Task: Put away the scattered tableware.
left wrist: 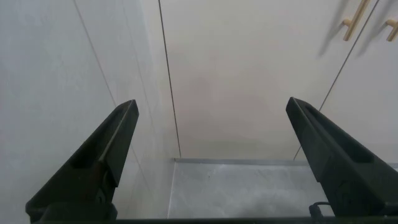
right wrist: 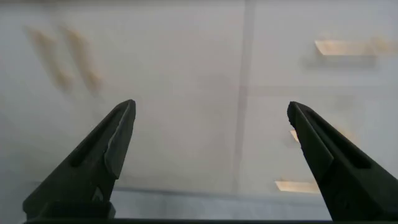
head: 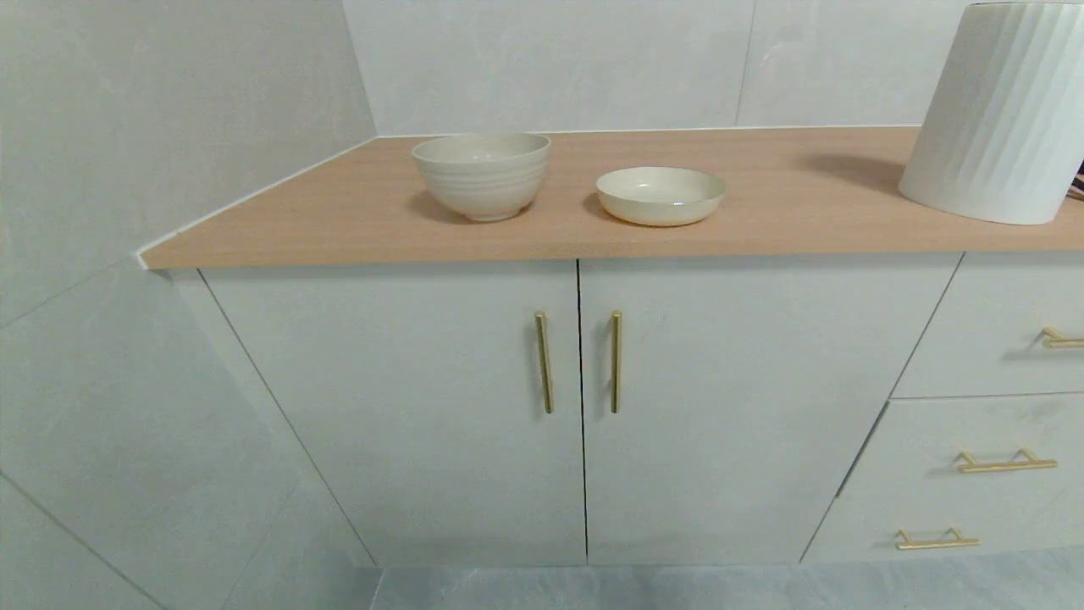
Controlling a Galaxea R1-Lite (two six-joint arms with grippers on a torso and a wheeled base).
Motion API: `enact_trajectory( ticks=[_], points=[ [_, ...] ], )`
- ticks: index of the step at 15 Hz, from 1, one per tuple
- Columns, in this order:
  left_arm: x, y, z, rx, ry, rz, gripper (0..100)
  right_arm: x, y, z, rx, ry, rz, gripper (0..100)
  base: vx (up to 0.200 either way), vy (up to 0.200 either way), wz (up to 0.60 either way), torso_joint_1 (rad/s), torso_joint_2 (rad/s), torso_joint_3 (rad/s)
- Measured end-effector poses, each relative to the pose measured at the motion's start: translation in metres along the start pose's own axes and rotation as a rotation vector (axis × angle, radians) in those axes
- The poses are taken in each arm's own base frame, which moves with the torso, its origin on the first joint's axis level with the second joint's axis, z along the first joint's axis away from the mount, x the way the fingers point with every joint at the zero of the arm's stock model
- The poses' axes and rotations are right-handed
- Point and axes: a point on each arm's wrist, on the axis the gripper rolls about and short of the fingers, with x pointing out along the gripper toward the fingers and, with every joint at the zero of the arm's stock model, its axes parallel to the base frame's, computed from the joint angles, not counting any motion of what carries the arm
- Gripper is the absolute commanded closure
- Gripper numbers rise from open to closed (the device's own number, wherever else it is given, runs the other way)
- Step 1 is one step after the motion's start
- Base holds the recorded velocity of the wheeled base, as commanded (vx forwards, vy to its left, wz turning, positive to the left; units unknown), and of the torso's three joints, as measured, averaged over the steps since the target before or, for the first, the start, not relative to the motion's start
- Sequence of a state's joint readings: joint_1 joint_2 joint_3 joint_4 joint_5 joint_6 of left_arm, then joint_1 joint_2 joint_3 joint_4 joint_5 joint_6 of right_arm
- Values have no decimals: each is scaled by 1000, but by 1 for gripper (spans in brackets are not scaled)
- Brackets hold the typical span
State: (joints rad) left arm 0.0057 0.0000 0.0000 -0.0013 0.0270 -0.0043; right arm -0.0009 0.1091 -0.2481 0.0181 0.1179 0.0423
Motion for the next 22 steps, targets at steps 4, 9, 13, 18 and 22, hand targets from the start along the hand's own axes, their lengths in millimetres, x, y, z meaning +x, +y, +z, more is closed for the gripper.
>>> enact_trajectory(
  ticks=[4,9,13,18,22],
  points=[
    [0,0,0,0,0,0,0,38,1,30,30,177,214,0,0,0,0,0,0,0],
    [0,0,0,0,0,0,0,150,14,41,91,465,475,0,0,0,0,0,0,0],
    [0,0,0,0,0,1,0,237,56,29,92,582,623,0,0,0,0,0,0,0],
    [0,0,0,0,0,0,0,306,116,12,156,660,696,0,0,0,0,0,0,0],
    [0,0,0,0,0,0,0,337,141,-13,158,576,609,0,0,0,0,0,0,0]
  ],
)
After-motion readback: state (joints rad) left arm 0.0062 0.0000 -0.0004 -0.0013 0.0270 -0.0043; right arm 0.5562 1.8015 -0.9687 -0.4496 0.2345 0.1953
